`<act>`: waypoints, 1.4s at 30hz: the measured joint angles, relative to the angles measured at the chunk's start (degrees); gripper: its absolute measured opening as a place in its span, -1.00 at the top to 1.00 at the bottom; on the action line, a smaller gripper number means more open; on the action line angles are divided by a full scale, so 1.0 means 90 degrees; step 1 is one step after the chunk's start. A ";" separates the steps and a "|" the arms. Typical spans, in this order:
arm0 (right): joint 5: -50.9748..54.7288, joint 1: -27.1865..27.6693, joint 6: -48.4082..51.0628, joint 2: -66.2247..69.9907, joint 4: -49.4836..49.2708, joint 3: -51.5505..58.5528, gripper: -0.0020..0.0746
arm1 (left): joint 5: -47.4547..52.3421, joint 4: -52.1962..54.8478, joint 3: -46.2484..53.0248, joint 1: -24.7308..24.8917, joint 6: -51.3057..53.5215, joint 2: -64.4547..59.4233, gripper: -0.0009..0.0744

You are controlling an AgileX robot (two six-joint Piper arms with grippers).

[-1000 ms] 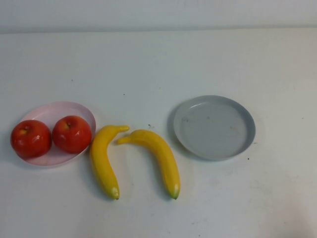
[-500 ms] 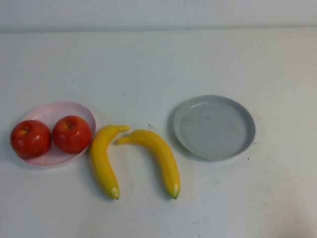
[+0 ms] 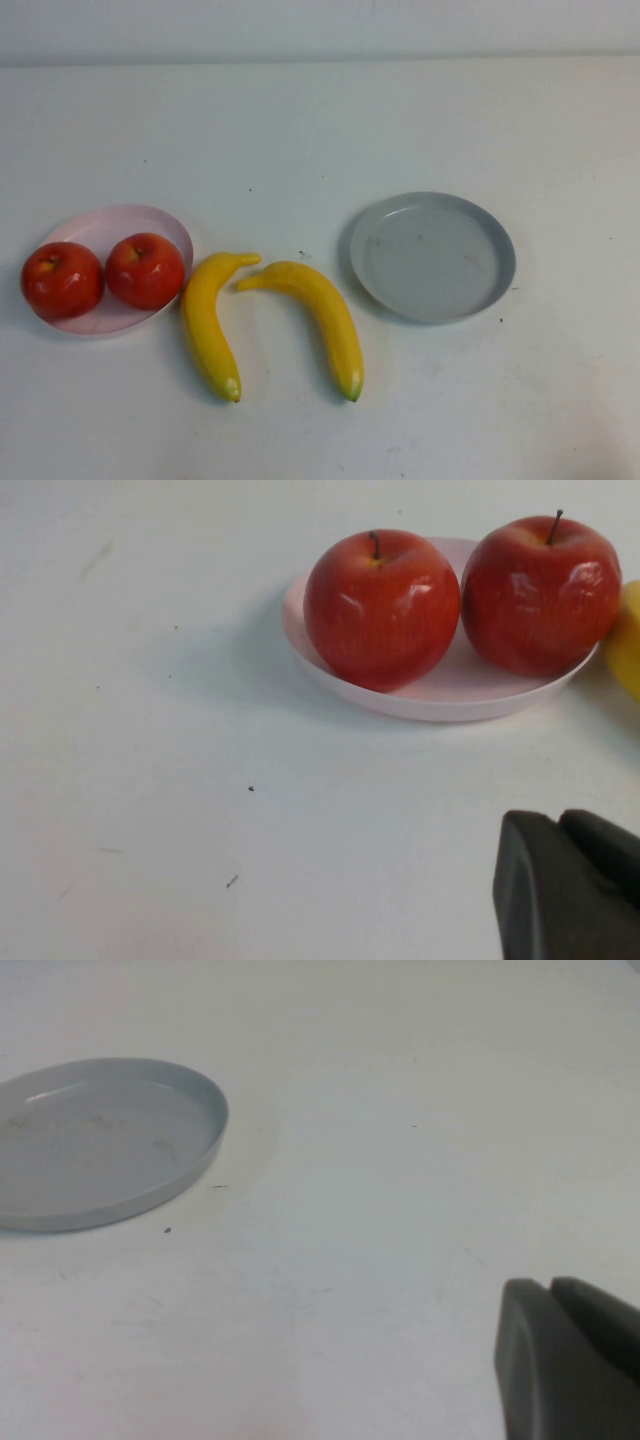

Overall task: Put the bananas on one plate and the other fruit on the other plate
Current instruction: Put another type of fruit in the right plate

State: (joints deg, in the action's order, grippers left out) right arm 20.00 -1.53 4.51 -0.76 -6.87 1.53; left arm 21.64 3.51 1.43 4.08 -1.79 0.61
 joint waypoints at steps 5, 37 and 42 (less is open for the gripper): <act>-0.0235 0.0000 0.0000 0.0000 -0.0012 0.0000 0.99 | 0.0000 0.0000 0.0000 0.0000 0.0000 0.0000 0.97; 0.2562 0.0000 0.0161 0.3611 -0.2618 -0.3436 0.99 | 0.0000 0.0000 0.0000 0.0000 0.0003 0.0000 0.97; 0.2883 0.0000 0.0731 0.4830 -0.2523 -0.4273 0.99 | 0.0000 0.0000 0.0000 0.0000 0.0003 0.0000 0.97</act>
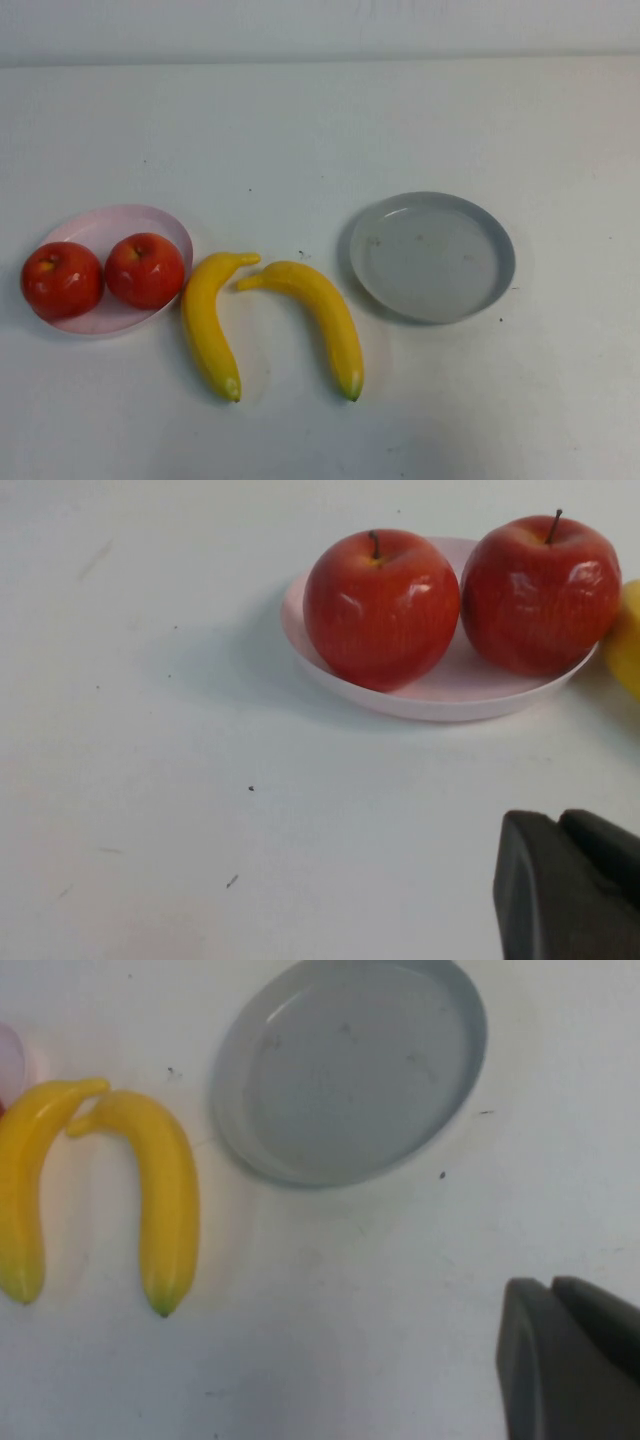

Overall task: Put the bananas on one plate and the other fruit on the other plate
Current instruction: Put another type of fruit in the right plate

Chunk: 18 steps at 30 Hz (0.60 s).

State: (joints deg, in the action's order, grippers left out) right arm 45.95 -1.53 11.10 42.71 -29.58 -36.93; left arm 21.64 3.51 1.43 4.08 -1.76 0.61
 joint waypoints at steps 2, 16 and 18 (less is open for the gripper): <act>0.0032 -0.0102 0.0102 0.0540 0.0028 -0.0280 0.99 | 0.0000 0.0000 0.0000 0.0000 0.0000 0.0000 0.97; -0.0223 -0.3337 -0.0216 0.3801 0.1314 -0.2278 0.99 | 0.0000 0.0000 0.0000 0.0000 0.0000 0.0000 0.97; -0.0195 -0.3713 -0.0216 0.4243 0.1482 -0.2652 0.99 | 0.0000 0.0000 0.0000 0.0000 0.0000 0.0000 0.97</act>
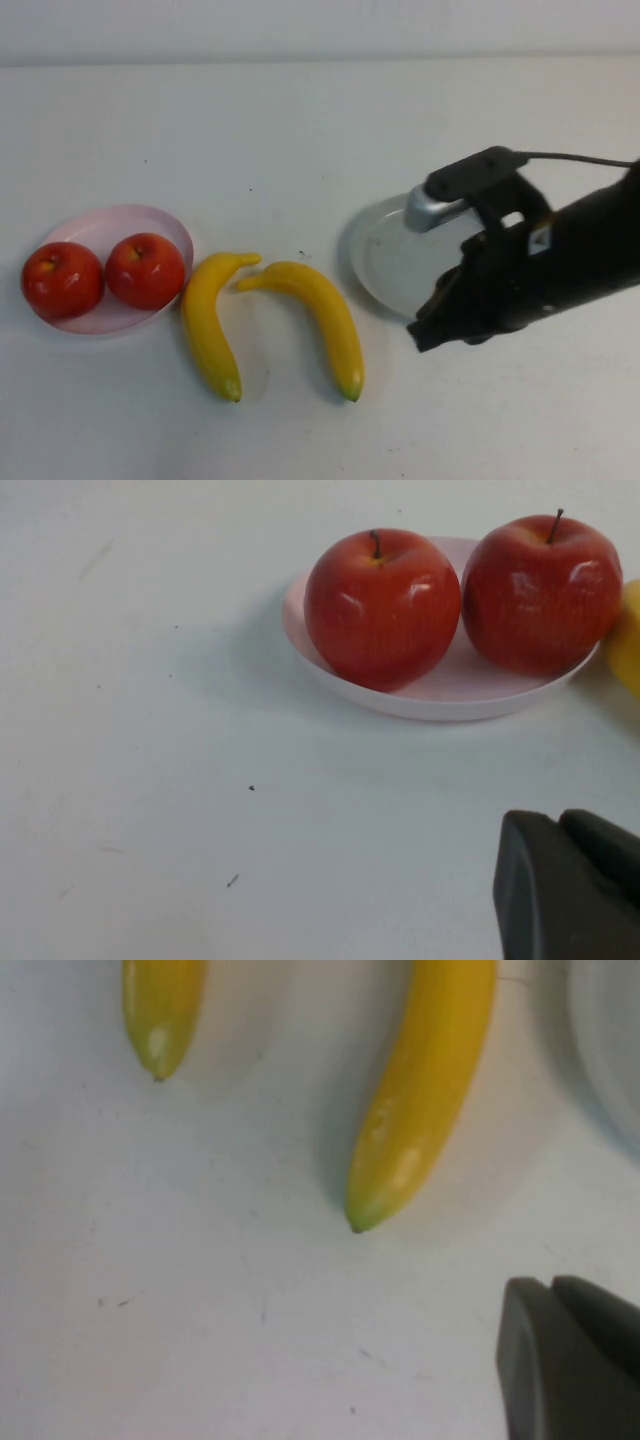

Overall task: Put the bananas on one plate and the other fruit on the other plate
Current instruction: Put another type of fruit in the right plate

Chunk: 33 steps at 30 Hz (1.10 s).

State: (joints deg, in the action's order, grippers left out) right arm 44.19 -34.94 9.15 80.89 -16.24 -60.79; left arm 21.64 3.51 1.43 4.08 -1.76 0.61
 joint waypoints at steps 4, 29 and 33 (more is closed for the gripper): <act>0.0308 -0.0513 -0.0015 0.0964 0.0107 -0.0812 0.95 | 0.0000 0.0000 0.0000 0.0000 0.0000 0.0000 0.97; 0.1844 -0.0806 -0.1314 0.4306 0.1239 -0.4583 -0.13 | 0.0000 0.0000 0.0000 0.0000 0.0000 0.0000 0.97; 0.1652 -0.0767 -0.1324 0.4506 0.1252 -0.4639 -0.13 | 0.0000 0.0000 0.0000 0.0000 0.0000 0.0000 0.97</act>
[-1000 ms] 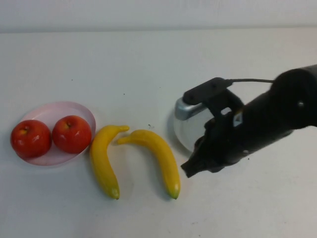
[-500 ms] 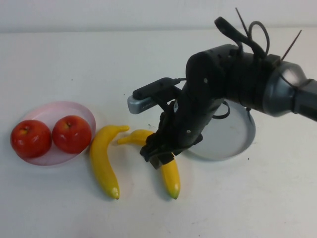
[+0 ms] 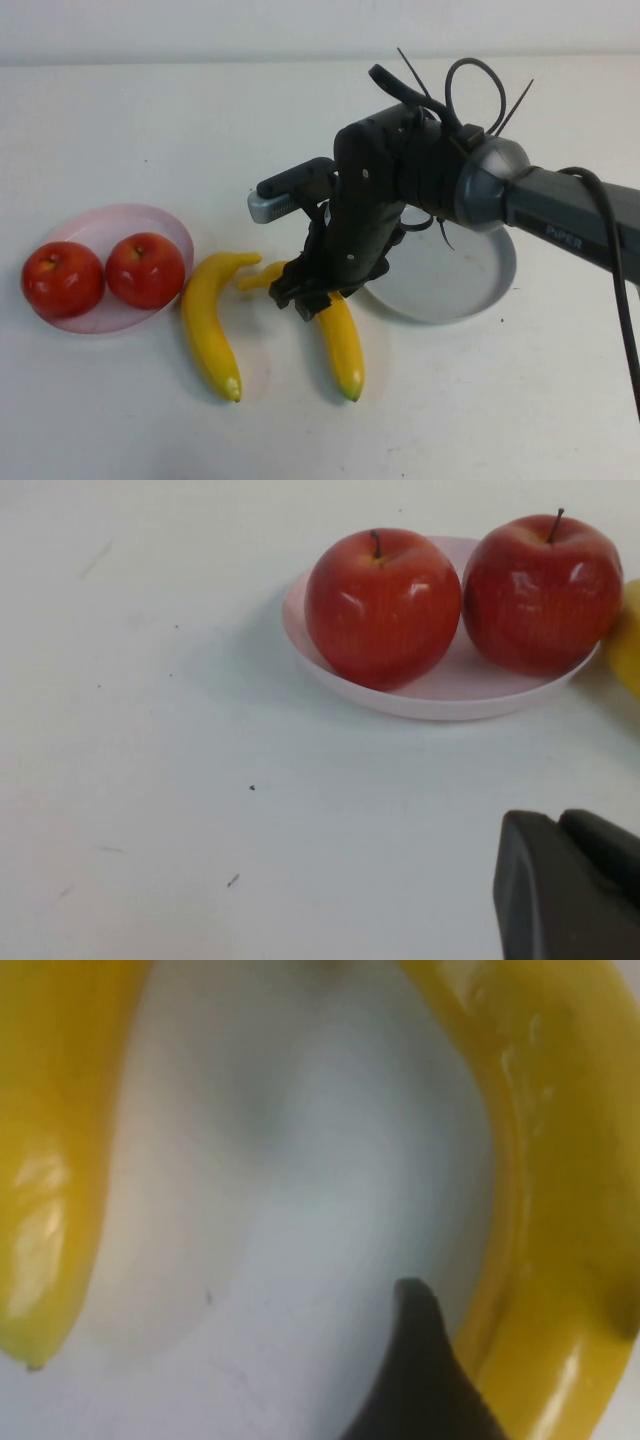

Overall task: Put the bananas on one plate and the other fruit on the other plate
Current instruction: Put another type of fruit in the right plate

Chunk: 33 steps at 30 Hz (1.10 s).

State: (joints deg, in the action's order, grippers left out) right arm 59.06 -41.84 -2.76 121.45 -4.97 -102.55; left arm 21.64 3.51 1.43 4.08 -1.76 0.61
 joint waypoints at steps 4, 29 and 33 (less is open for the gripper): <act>-0.0119 0.0041 0.0000 0.0113 0.0090 -0.0002 -0.13 | 0.0000 0.0000 0.0000 0.0000 0.0000 0.0000 0.97; 0.0419 0.0337 -0.0149 -0.0600 0.0120 -0.0012 0.16 | 0.0000 0.0000 0.0000 0.0000 0.0000 0.0000 0.97; 0.0445 0.0959 -0.0605 -0.0773 0.0499 -0.0012 0.16 | 0.0000 0.0000 0.0000 0.0000 0.0000 0.0000 0.97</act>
State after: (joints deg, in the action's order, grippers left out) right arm 63.06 -33.21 -8.20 114.49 -0.47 -102.66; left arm 21.64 3.51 1.43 4.08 -1.76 0.61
